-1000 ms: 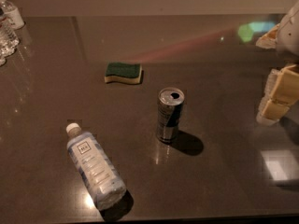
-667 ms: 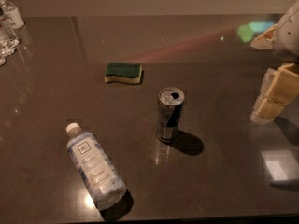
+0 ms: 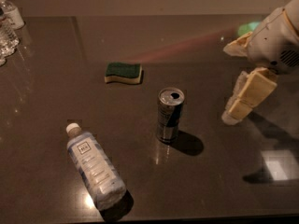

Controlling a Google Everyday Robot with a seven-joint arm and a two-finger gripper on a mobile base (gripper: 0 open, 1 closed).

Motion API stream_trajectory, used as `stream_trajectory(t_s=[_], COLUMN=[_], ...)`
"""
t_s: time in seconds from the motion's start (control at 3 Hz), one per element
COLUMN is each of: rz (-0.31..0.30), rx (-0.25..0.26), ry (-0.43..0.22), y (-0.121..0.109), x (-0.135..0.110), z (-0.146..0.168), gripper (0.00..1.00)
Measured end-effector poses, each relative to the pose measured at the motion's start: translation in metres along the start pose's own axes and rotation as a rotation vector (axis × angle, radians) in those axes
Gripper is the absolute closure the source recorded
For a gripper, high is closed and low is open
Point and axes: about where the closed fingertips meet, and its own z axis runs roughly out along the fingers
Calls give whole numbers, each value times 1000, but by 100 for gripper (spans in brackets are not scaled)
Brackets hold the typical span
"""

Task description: Move redbull can near sponge

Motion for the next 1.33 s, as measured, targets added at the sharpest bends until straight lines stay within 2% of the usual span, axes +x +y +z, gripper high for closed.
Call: stream_trajectory(t_s=[0.33, 0.67, 1.0, 1.33], rz=[-19, -31, -74, -100], rx=[-42, -66, -135, -153], ry=[-70, -107, -166, -188], y=[4, 6, 28, 37], x=[-19, -29, -52, -64], z=[24, 37, 60, 69], gripper=[0, 0, 0, 0])
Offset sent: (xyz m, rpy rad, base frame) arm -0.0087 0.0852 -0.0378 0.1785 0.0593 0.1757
